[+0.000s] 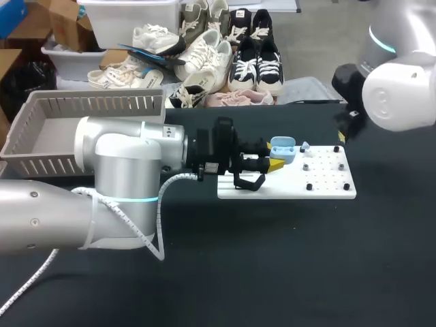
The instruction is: Pick up each earbud case from the left stands, insert the matching earbuds, close the lid, and place the case in the box.
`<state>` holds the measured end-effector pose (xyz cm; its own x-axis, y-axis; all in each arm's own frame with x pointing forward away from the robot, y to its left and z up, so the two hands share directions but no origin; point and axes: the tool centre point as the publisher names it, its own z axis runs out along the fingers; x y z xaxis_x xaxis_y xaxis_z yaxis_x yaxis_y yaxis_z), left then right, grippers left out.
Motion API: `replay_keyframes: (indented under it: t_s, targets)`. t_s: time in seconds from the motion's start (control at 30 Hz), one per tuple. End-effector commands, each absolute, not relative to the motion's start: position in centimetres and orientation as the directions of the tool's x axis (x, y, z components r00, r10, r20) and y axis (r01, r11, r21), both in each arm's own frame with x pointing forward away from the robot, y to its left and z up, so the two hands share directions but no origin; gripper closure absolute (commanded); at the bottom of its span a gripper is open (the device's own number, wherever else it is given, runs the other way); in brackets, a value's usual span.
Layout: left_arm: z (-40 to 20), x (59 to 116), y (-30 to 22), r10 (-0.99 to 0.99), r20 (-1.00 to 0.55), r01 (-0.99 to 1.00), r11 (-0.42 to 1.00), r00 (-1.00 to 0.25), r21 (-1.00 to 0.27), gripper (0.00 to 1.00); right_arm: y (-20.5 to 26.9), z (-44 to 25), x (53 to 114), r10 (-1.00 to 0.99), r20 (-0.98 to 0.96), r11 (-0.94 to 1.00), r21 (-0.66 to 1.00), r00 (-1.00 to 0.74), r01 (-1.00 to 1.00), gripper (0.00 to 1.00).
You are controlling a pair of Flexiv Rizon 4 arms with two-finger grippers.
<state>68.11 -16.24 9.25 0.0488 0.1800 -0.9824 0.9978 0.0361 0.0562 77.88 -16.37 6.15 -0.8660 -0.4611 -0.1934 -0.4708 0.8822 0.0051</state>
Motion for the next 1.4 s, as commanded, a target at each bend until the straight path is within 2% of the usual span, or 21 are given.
replay_keyframes:
  t_s: [0.03, 0.43, 0.77, 1.4]
  targets:
    - [9.1, 68.2, -16.2, 0.177, -0.983, 0.998, 0.036, 0.05, 0.058, 1.0, -17.0, 6.6, 77.8, -0.362, -0.164, 0.928, 0.035, -0.918, -0.372, 1.0]
    - [9.1, 68.2, -16.2, 0.177, -0.983, 0.998, 0.036, 0.05, 0.058, 1.0, -17.7, 7.7, 75.4, -0.001, -0.069, 0.998, -0.067, -0.998, 0.004, 1.0]
    - [9.1, 68.2, -16.2, 0.177, -0.983, 0.998, 0.036, 0.05, 0.058, 1.0, -16.9, 9.5, 73.3, 0.235, 0.016, 0.972, 0.013, -0.972, 0.235, 1.0]
    - [9.1, 68.2, -16.2, 0.177, -0.983, 0.998, 0.036, 0.05, 0.058, 1.0, -11.9, 14.5, 68.6, 0.418, -0.019, 0.903, -0.102, -0.908, 0.417, 1.0]
